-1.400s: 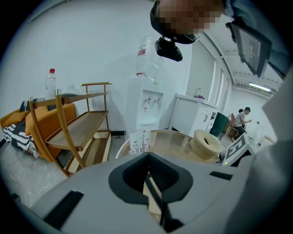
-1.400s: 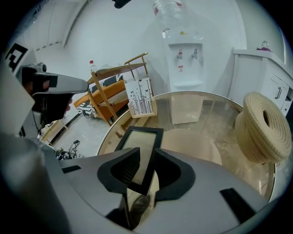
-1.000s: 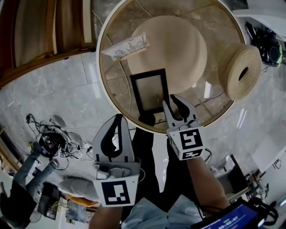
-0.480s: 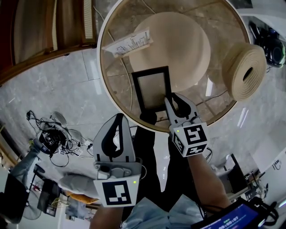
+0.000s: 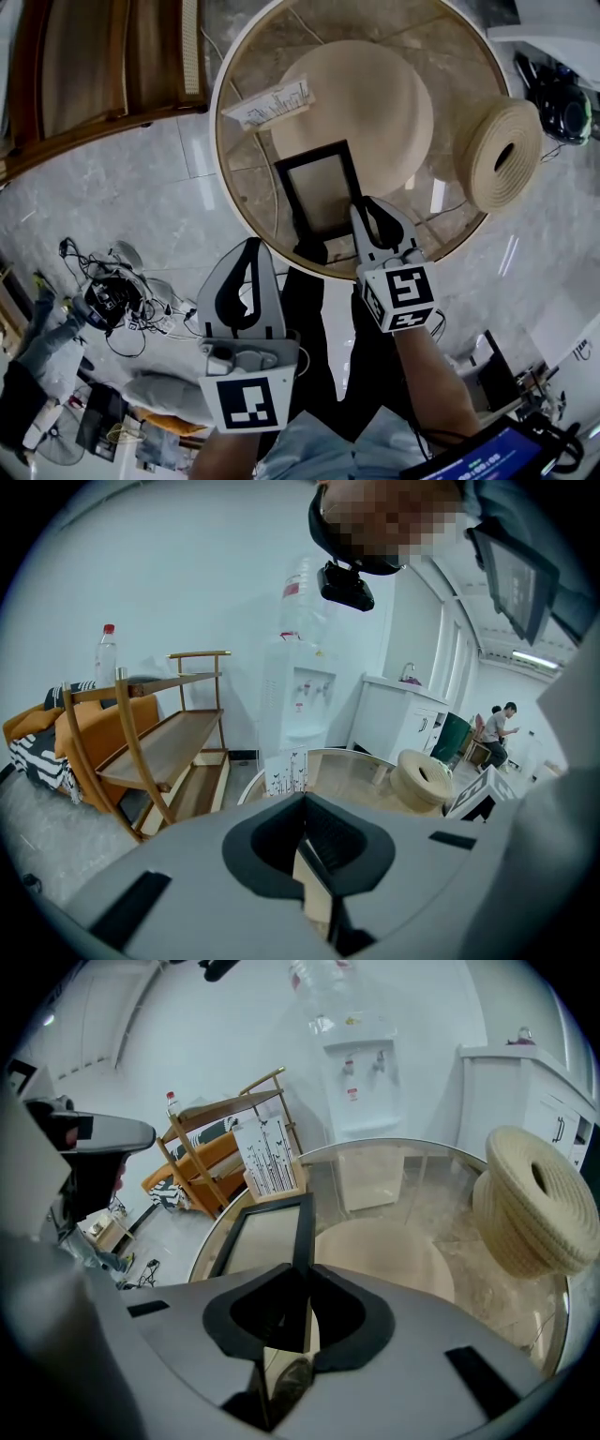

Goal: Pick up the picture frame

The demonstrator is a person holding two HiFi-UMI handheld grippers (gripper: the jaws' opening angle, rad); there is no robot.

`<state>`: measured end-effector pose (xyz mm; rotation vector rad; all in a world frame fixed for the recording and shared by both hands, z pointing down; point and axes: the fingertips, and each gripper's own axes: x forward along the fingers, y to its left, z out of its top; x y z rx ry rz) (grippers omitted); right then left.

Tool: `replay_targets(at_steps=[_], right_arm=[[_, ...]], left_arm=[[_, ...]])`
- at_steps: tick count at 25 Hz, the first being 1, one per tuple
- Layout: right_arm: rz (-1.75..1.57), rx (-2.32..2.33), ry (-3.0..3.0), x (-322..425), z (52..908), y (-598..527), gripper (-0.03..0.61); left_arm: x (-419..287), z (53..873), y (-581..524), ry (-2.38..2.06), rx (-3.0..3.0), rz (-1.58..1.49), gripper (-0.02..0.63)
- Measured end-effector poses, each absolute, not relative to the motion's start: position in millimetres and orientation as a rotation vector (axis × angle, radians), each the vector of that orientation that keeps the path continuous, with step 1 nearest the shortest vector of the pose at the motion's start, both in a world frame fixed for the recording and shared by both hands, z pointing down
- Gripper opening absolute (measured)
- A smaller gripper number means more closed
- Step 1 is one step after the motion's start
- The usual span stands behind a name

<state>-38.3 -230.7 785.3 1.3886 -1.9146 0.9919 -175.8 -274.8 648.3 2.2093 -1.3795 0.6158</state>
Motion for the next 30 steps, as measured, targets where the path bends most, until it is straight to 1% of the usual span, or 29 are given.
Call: replay_targets(at_steps=[11, 30], right_arm=[[0.881, 1.443, -2.015, -35.3, 702.5, -249.6, 0.081], [0.553, 1.526, -2.268, -4.3, 477.5, -262.1, 0.081]], left_arm=[[-167.9, 581.1, -280.7, -1.444, 2.283, 0.538, 0.015], [-131.9, 401.6, -268.9, -1.627, 2.429, 0.356, 0.015]])
